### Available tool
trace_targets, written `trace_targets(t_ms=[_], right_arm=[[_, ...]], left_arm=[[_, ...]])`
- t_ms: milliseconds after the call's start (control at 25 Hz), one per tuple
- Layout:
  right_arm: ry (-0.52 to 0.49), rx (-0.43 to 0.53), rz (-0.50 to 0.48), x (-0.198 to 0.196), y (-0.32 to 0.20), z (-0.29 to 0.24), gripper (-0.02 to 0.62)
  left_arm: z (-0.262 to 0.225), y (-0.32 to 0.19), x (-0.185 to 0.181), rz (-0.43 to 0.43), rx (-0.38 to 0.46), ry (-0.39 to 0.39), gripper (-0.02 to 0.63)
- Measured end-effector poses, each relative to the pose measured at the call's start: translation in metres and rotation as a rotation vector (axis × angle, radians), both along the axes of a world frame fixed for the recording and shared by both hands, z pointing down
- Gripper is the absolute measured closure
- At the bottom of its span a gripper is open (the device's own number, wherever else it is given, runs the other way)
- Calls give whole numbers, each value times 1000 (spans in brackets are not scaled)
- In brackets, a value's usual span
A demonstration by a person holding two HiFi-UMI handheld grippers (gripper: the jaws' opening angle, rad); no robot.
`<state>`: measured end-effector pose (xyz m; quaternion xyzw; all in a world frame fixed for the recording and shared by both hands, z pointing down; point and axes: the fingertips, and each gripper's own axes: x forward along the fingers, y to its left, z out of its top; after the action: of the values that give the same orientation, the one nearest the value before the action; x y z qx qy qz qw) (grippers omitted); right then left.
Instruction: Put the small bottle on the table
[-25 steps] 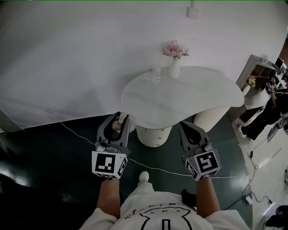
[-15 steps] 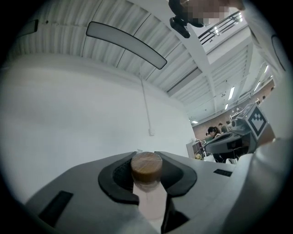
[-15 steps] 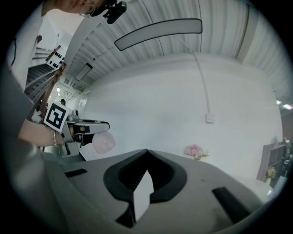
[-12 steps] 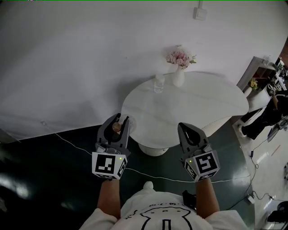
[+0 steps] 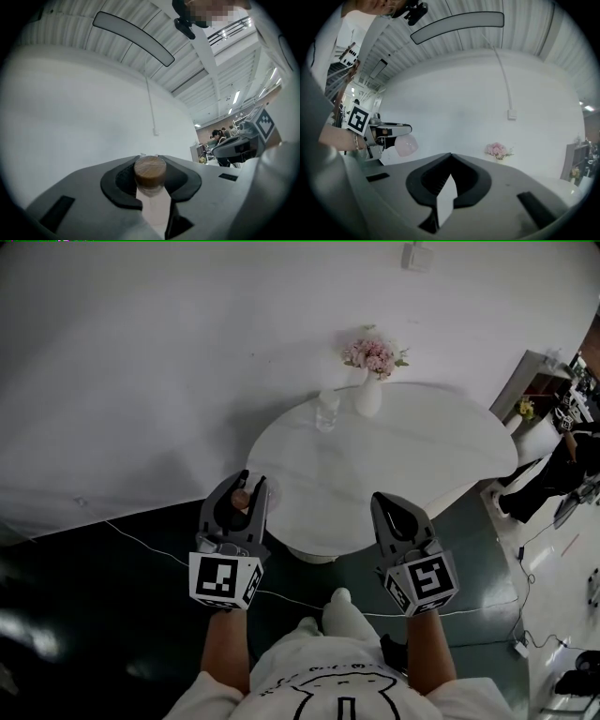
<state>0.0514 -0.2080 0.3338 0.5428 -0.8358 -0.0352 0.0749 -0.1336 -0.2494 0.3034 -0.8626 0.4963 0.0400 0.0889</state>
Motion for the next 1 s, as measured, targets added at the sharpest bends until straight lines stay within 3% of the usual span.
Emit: trace_targets(t_ms=[360, 1000], right_arm=[[-23, -22, -26, 1, -31, 18, 604], [-31, -147, -100, 34, -164, 72, 604]], left_arm=[[18, -27, 7, -16, -26, -9, 499], [97, -155, 57, -43, -187, -36, 499]])
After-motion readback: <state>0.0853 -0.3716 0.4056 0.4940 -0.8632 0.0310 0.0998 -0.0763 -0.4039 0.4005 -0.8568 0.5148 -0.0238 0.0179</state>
